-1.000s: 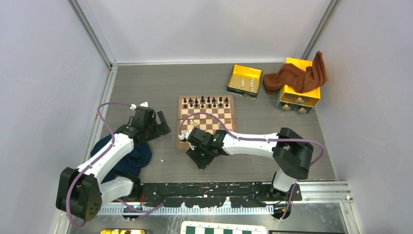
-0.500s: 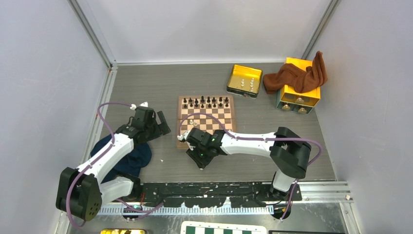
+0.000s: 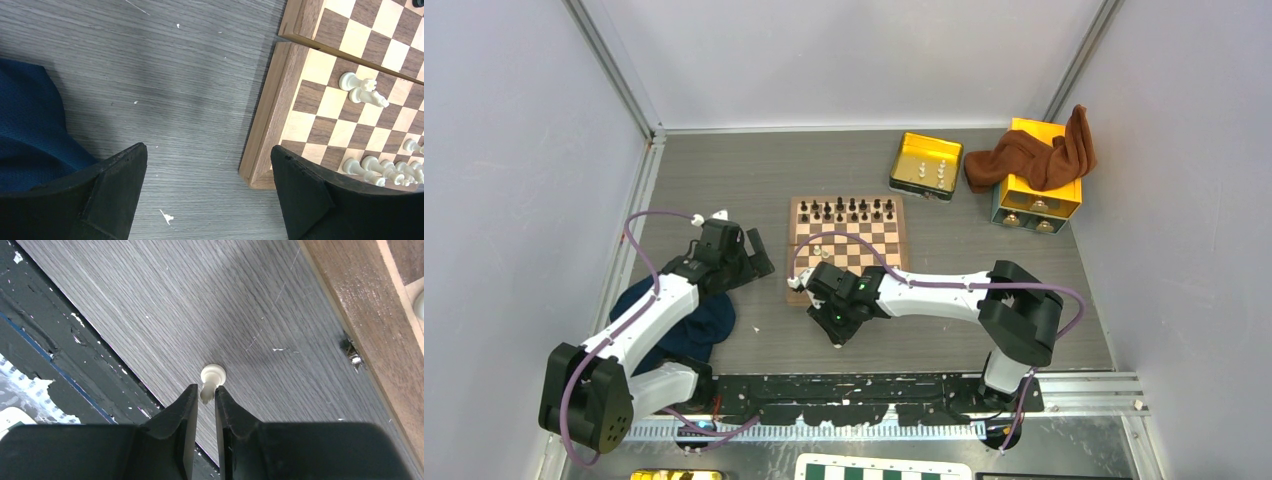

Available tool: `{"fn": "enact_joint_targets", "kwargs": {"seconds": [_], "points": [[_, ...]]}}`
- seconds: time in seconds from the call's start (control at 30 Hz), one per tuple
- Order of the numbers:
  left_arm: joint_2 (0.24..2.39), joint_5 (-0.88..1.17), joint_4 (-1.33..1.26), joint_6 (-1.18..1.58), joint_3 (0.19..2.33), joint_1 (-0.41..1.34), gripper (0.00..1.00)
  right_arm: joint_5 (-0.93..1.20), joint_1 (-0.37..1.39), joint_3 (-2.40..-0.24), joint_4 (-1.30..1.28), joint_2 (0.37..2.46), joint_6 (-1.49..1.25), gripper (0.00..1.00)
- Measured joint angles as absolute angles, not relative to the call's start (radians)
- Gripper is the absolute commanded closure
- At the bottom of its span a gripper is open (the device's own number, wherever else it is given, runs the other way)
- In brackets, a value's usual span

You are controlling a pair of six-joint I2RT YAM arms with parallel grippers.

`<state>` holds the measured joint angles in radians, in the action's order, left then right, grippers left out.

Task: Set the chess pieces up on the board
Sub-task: Pick up the chess piece at the center of the board.

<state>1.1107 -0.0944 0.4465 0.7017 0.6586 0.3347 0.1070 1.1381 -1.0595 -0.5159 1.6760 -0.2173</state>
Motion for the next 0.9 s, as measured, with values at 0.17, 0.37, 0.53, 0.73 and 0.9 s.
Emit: {"fn": "enact_joint_targets", "kwargs": {"seconds": [0.17,0.37,0.53,0.73,0.9], "points": [[1.111,-0.094,0.446,0.702,0.651,0.335,0.06,0.111,1.138,-1.06,-0.515,1.676,-0.22,0.82],[1.111,-0.094,0.446,0.702,0.647,0.335,0.06,0.115,1.138,-1.06,-0.515,1.676,-0.223,0.89],[1.111,-0.095,0.447,0.702,0.645,0.335,0.06,0.114,1.139,-1.06,-0.515,1.676,-0.224,0.92],[1.111,-0.102,0.447,0.702,0.645,0.335,0.06,0.112,1.143,-1.067,-0.53,1.676,-0.221,0.92],[1.112,-0.113,0.447,0.706,0.645,0.335,0.06,0.097,1.143,-1.106,-0.562,1.676,-0.209,0.93]]}}
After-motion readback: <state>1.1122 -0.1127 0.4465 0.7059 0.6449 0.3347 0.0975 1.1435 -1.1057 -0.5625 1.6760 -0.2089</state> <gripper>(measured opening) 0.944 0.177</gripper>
